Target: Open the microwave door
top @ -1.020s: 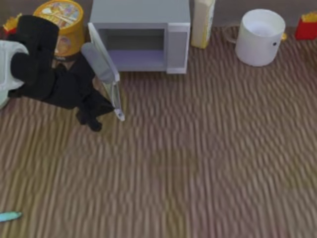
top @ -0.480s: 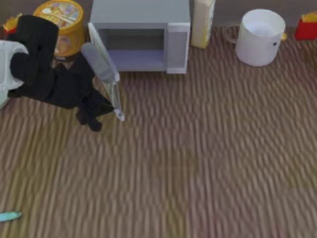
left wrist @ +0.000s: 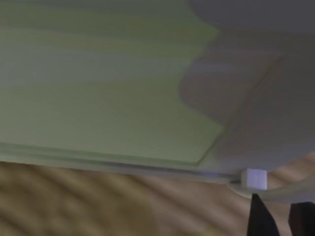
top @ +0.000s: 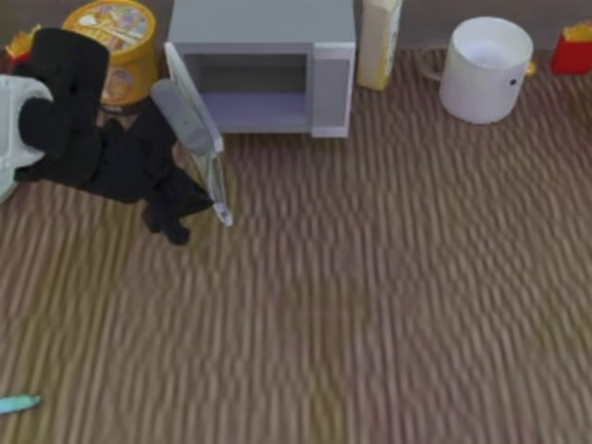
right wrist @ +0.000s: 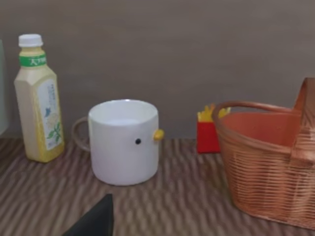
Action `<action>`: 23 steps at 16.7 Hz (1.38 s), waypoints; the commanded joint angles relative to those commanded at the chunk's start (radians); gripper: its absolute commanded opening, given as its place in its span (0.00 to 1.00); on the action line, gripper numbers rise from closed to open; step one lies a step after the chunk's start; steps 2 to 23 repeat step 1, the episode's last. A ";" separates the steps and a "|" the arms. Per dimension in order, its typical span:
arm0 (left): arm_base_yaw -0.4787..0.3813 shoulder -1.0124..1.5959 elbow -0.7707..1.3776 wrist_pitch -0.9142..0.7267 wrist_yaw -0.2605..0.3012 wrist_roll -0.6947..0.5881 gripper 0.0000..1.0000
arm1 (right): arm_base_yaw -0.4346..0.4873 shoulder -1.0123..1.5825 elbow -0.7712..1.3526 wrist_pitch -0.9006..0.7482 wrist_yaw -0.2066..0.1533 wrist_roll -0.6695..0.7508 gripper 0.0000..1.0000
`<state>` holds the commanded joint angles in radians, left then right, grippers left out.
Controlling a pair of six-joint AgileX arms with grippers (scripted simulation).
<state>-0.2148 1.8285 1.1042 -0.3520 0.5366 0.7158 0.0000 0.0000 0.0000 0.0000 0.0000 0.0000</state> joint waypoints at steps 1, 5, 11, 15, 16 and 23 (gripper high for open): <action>0.000 0.000 0.000 0.000 0.000 0.000 0.00 | 0.000 0.000 0.000 0.000 0.000 0.000 1.00; 0.000 0.000 0.000 0.000 0.000 0.000 0.00 | 0.000 0.000 0.000 0.000 0.000 0.000 1.00; 0.000 0.000 0.000 0.000 0.000 0.000 0.00 | 0.000 0.000 0.000 0.000 0.000 0.000 1.00; 0.000 0.000 0.000 0.000 0.000 0.000 0.00 | 0.000 0.000 0.000 0.000 0.000 0.000 1.00; 0.000 0.000 0.000 0.000 0.000 0.000 0.00 | 0.000 0.000 0.000 0.000 0.000 0.000 1.00; 0.000 0.000 0.000 0.000 0.000 0.000 0.00 | 0.000 0.000 0.000 0.000 0.000 0.000 1.00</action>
